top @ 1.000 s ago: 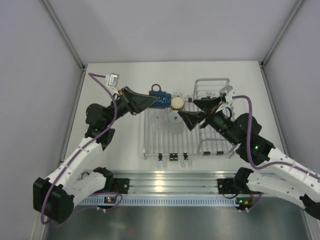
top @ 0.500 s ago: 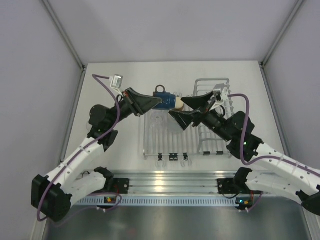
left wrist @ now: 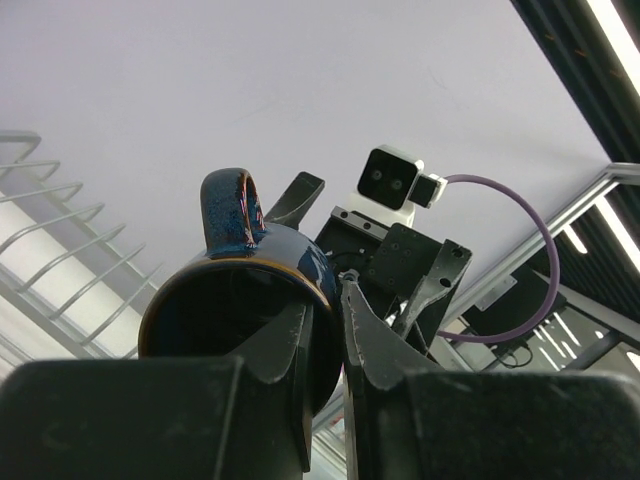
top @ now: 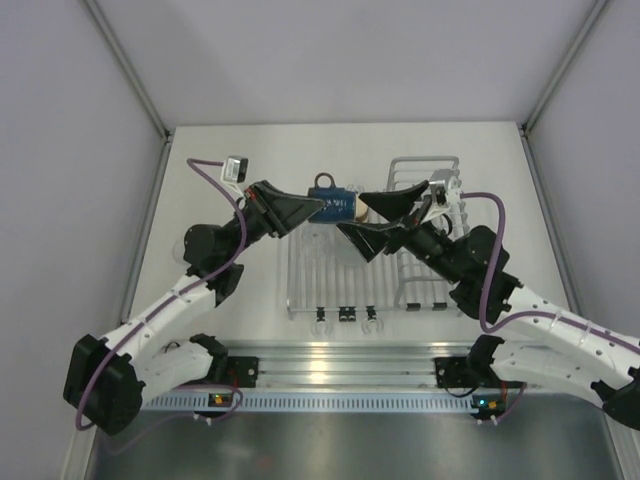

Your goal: Load the cups into the dish rack

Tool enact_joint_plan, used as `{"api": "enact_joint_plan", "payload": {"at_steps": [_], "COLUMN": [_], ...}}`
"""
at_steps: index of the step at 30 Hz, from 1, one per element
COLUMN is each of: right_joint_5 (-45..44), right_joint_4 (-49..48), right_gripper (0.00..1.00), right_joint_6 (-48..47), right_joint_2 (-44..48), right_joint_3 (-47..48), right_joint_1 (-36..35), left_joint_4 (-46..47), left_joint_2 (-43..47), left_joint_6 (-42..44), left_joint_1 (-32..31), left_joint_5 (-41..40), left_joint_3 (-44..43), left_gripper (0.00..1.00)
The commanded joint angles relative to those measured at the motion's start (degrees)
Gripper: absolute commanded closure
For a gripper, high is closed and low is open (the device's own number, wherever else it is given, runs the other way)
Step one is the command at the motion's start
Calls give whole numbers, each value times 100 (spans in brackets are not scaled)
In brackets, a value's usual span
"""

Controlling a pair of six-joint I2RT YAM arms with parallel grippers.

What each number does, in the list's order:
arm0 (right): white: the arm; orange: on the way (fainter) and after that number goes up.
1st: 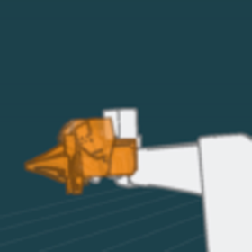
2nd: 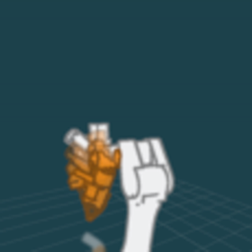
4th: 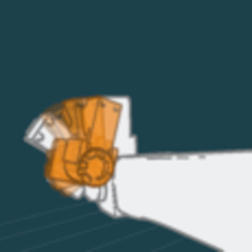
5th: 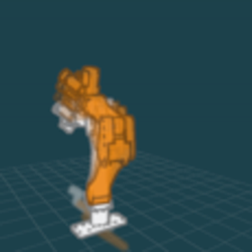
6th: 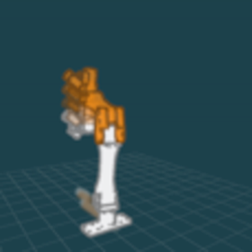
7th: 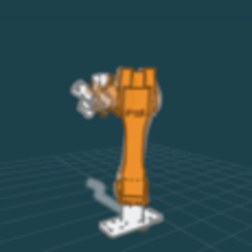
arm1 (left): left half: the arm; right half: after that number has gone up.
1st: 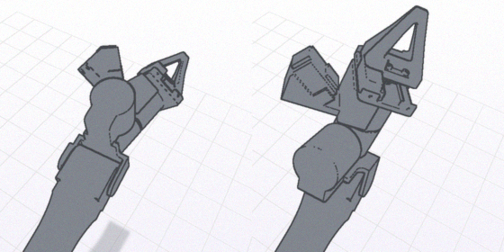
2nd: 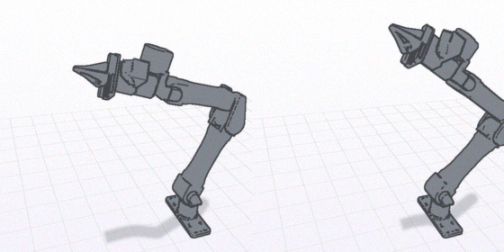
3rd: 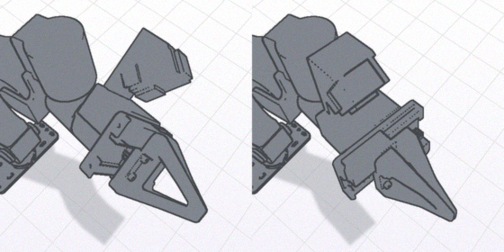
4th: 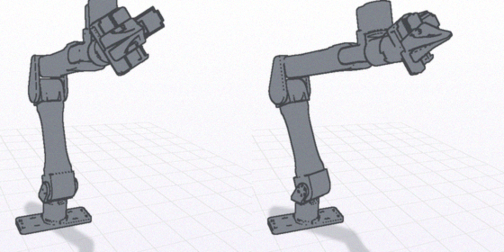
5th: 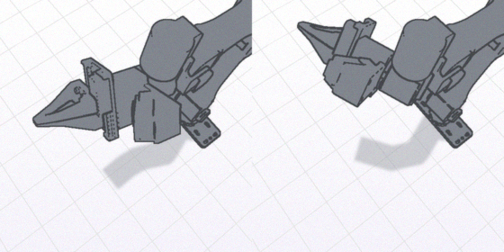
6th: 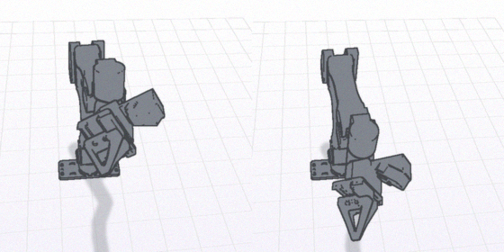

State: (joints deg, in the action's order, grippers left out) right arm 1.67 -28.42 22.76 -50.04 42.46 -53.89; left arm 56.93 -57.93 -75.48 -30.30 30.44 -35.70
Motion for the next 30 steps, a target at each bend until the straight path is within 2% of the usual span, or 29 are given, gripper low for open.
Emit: {"api": "enact_joint_plan", "payload": {"at_steps": [1,23,26,30], "right_joint_5": [123,456,545,746], "right_joint_4": [-559,-1147,-1192,-1218], "right_gripper": [1,2,5,19], "right_joint_6": [53,176,185,220], "right_joint_2": [-14,-252,-278,-401], "right_joint_3": [-27,-71,-62,17], "right_joint_1": [-61,-60,-52,-52], "left_joint_4": [1259,1409,1435,1453], "left_joint_2": [45,124,124,107], "left_joint_6": [-414,-292,-257,-212], "left_joint_1": [-107,-722,-793,-854], "left_joint_5": [-204,-547,-609,-644], "left_joint_3": [-33,46,63,20], "left_gripper": [100,100,100,100]}}
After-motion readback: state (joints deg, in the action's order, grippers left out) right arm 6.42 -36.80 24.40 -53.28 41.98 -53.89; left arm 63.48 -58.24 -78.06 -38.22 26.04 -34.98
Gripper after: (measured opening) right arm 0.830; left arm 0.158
